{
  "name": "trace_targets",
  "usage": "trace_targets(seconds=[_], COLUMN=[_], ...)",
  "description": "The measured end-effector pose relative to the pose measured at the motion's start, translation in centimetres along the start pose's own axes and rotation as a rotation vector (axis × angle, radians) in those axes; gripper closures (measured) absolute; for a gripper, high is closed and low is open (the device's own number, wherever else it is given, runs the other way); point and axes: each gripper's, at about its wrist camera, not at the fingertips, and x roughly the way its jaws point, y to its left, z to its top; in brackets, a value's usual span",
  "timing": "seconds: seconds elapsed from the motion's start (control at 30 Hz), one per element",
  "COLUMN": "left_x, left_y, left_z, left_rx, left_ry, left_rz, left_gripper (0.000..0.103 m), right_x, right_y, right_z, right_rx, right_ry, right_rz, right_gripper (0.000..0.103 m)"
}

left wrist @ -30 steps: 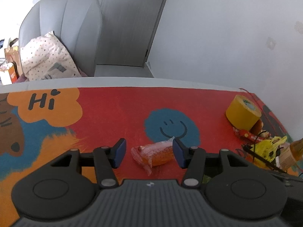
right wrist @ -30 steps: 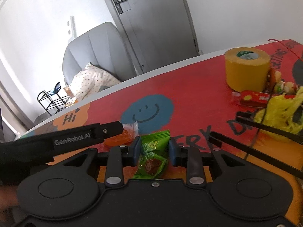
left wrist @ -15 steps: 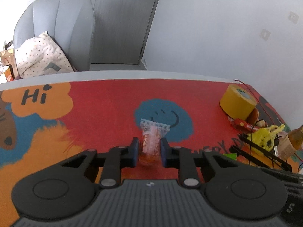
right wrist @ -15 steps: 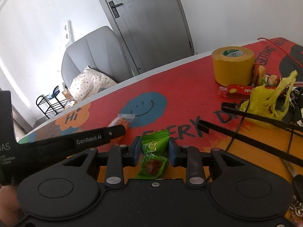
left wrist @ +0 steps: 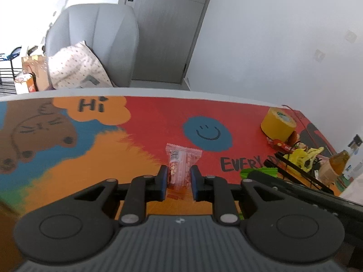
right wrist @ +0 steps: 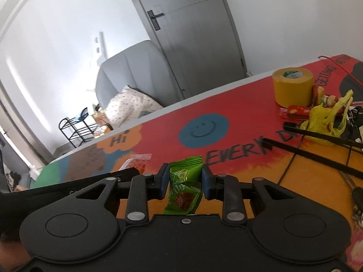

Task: Organize snacks
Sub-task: 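Carry both packs into the cardboard box and open both grippers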

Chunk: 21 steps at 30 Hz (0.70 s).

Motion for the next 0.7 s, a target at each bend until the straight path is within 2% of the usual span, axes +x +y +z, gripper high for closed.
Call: trace_targets(seconds=[0.37, 0.7], left_x=[-7.4, -12.1], left_y=[1.6, 3.4], left_z=[-0.5, -0.9], left_rx=[-0.008, -0.023], left_ry=[-0.072, -0.116], left_rz=[0.022, 0.051], left_gripper=[0.083, 0.083], right_x=[-3.3, -5.4], right_y=[4.1, 7.4], right_z=[-1.1, -1.8], right_rx=[-0.041, -0.082], right_ry=[-0.015, -0.039], right_rz=[0.050, 0.095], right_gripper=[0.075, 0.075])
